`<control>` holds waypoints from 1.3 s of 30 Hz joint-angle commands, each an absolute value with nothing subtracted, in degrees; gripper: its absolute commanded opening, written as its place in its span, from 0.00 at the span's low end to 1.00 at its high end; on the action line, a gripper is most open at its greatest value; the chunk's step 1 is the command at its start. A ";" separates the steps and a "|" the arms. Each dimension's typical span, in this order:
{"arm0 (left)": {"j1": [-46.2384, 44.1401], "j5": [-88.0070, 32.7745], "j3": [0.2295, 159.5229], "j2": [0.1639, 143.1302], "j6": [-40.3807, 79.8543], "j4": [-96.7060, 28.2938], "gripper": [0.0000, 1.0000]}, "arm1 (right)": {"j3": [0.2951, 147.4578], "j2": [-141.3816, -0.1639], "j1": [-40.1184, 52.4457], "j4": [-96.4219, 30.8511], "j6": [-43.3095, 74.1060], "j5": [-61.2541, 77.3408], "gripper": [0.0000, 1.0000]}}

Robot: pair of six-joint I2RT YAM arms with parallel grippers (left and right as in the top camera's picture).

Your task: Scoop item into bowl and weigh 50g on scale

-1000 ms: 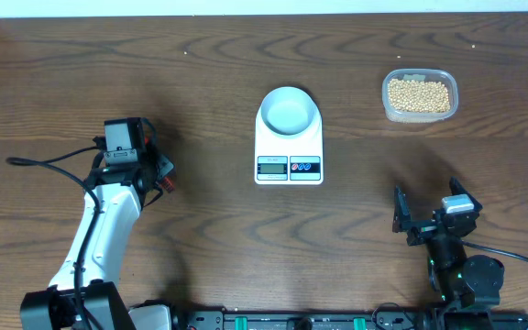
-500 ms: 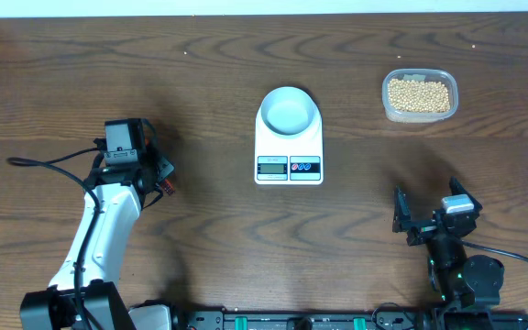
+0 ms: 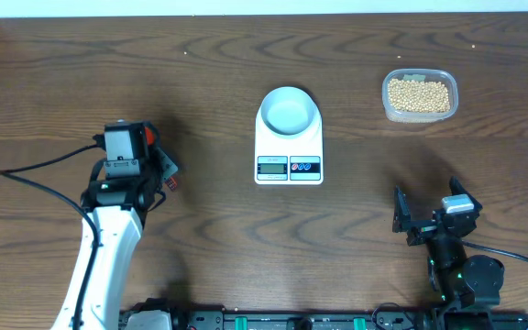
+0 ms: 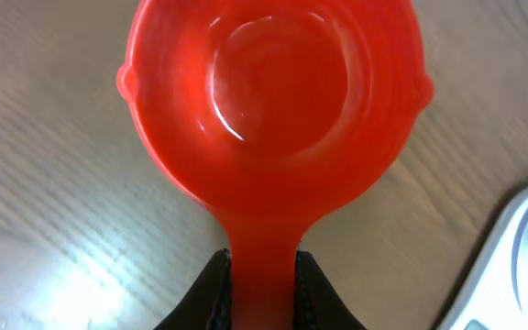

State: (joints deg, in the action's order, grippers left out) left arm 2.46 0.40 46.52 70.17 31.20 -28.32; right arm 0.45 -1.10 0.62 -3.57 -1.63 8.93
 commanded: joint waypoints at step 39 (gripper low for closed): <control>-12.95 1.48 62.52 69.54 50.48 -42.37 0.07 | 0.43 -1.15 1.02 -2.76 53.67 23.14 0.99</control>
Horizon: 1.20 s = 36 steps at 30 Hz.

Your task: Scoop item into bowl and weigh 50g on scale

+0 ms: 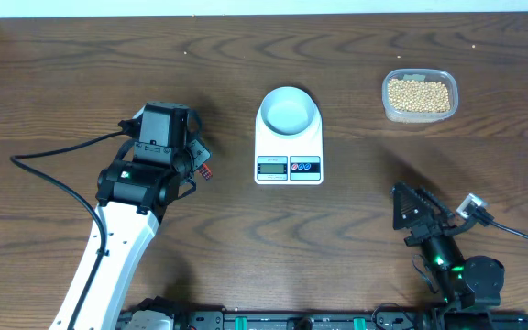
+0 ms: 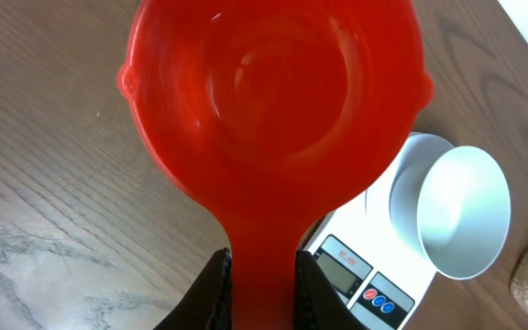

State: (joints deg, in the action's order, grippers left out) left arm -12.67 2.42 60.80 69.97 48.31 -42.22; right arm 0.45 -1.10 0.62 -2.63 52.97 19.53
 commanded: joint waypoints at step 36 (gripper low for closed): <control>-12.95 -8.45 67.66 76.31 70.50 -39.86 0.07 | 28.58 -44.97 18.33 1.56 19.77 28.62 0.99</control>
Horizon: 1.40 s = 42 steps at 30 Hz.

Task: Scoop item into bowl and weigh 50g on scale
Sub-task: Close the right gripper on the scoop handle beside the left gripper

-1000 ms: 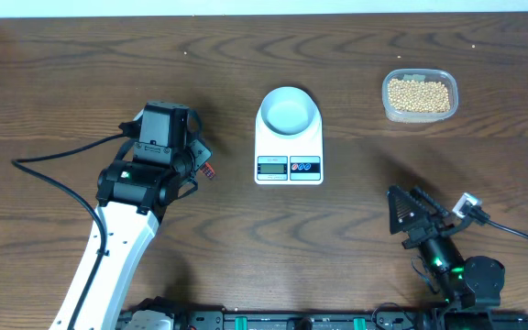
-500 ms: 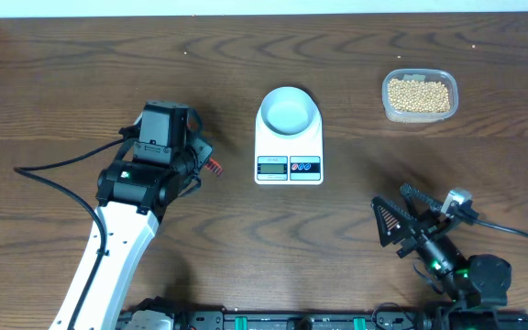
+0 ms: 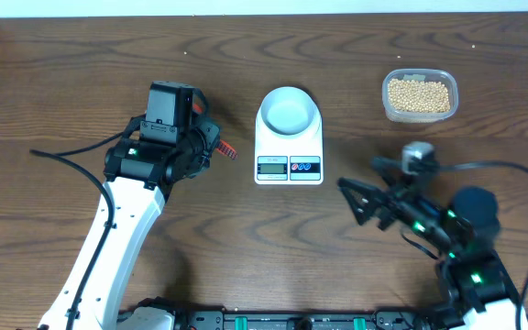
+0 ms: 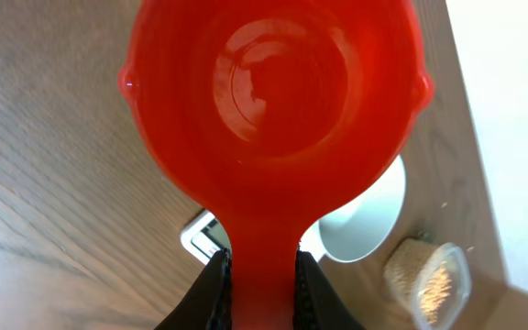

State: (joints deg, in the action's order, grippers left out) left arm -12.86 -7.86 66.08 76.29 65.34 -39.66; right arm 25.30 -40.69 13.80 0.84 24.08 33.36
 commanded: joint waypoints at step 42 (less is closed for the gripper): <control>-12.95 -14.39 67.66 76.29 82.46 -43.66 0.07 | 49.08 -88.53 41.74 27.27 19.29 23.64 0.52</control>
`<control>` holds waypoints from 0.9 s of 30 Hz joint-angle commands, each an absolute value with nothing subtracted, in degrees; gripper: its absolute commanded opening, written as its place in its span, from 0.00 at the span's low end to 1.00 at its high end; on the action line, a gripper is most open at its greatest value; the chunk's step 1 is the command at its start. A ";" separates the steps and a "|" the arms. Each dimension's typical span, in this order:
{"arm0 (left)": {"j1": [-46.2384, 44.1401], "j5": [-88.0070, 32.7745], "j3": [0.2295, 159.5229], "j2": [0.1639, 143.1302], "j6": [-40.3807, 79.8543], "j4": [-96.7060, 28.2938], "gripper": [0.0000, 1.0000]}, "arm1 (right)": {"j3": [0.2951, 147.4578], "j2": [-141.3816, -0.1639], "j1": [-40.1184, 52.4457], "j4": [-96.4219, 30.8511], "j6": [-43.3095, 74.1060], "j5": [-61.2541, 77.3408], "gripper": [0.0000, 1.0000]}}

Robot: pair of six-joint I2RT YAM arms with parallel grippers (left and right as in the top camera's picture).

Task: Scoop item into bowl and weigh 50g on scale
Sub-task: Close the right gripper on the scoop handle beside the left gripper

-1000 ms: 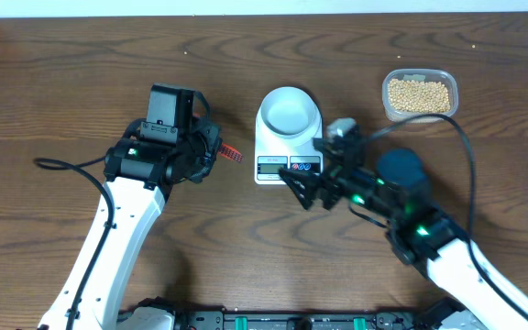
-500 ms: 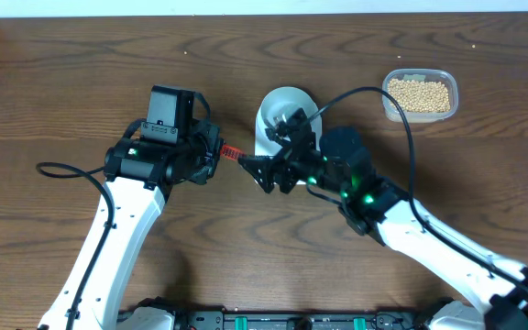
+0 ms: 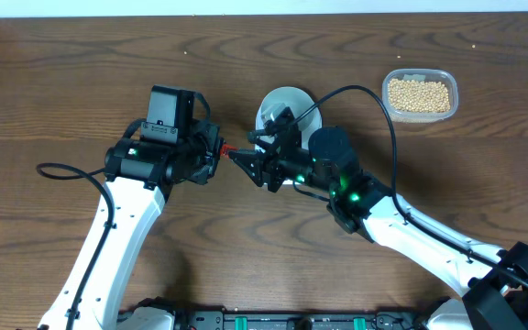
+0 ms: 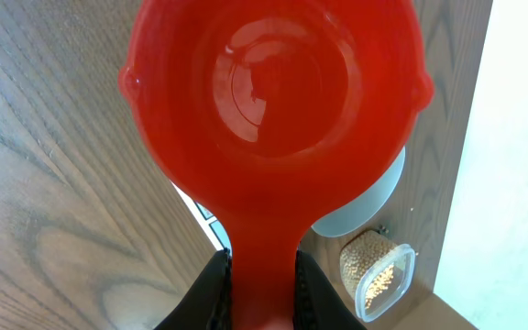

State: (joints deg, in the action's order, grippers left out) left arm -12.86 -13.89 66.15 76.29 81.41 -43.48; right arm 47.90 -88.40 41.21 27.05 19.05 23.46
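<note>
My left gripper [image 4: 262, 291] is shut on the handle of a red scoop [image 4: 273, 101], whose empty cup fills the left wrist view. Overhead, only a bit of the scoop [image 3: 225, 149] shows just right of the left gripper [image 3: 211, 152]. My right gripper [image 3: 250, 168] reaches in from the right, its fingers spread and pointing at the scoop, close to it. The white bowl [image 3: 285, 103] stands on the scale, which the right arm mostly hides; a sliver of the scale [image 4: 200, 209] shows beside the scoop. A clear tub of beans [image 3: 418, 94] sits far right.
The right arm [image 3: 401, 225] stretches across the table from the lower right, over the scale. The left arm's cable [image 3: 67, 170] loops at the left. A pale wall edge runs along the table's far side.
The right arm has swung from right of the scale to lie across it, its gripper now beside the scoop. The left gripper holds the scoop in about the same place.
The left gripper held the red scoop at the table's left while the right arm rested at the lower right. The scoop was then nearer the scale, then just left of it, as the right arm rose. Now the right gripper is at the scoop.
</note>
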 commanded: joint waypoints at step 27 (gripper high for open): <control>-12.95 -14.37 67.66 76.29 82.81 -43.20 0.07 | 49.08 -94.78 41.74 36.58 30.22 28.73 0.41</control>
State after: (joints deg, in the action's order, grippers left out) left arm -12.86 -13.89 66.15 76.29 82.72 -43.11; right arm 47.94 -94.26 41.39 36.29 28.29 27.57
